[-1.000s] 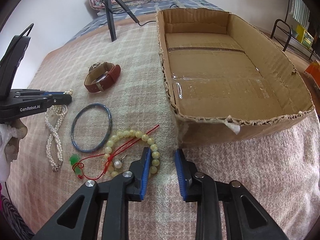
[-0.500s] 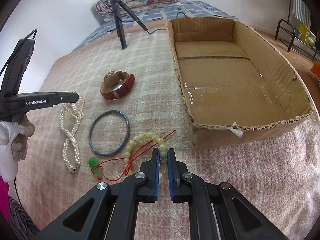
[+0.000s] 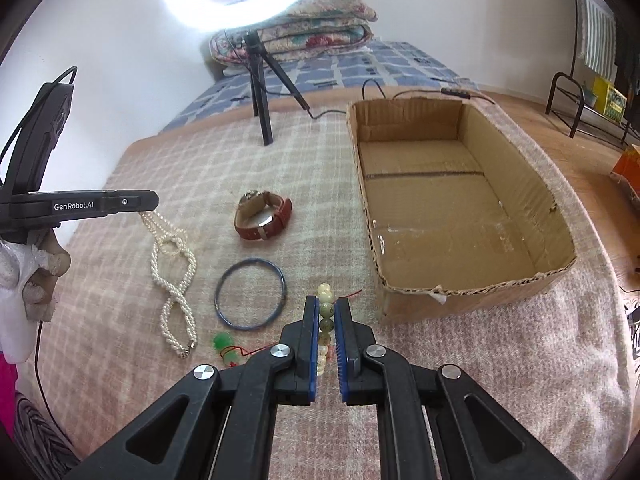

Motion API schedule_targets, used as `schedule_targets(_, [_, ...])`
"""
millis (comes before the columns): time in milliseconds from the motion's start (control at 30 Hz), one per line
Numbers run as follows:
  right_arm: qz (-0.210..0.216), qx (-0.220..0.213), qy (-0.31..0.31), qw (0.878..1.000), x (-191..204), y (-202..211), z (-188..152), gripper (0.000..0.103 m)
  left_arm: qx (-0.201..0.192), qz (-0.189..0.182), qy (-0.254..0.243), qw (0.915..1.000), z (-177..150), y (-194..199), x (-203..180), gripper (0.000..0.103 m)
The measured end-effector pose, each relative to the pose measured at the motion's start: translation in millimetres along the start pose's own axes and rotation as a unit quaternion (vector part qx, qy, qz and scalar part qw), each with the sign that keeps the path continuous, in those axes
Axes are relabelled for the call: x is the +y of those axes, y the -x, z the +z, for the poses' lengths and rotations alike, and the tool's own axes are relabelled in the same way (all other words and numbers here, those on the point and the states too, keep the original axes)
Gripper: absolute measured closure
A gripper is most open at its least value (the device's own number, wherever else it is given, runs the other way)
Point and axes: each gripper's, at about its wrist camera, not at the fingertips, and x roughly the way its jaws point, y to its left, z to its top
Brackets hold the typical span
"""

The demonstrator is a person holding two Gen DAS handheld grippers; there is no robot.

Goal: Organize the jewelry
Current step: 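Lift and carry the pearl strand with the left tool while the right tool carries the bracelet into the box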

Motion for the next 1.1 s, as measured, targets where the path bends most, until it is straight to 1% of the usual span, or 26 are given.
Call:
schedule_targets(333, [0.001, -0.041, -0.01, 0.999, -6, 30, 10, 0.098, -0.02, -0.017, -0.01, 0.9996, 1, 25, -22, 0.097])
schedule_targets(600, [-0.007, -0.077, -0.019, 0.997, -20, 54, 21, 0.098, -0.041, -0.039, -0.018, 0.9982, 16, 38, -51, 0.097])
schedule_targets(733, [-0.016, -0.096, -0.015, 0.995, -27, 64, 29, 0.098, -0.049, -0.05, -0.024, 0.9973, 27, 40, -69, 0.097])
schedule_targets(867, [-0.026, -0.108, -0.01, 0.994, -37, 66, 40, 0.098, -0.058, -0.052, -0.04, 0.9962, 44, 38, -90, 0.097])
schedule_targets(1100, [-0.05, -0.101, -0.006, 0.994, -60, 47, 53, 0.098, -0.07, -0.069, -0.05, 0.9939, 85, 21, -126, 0.097])
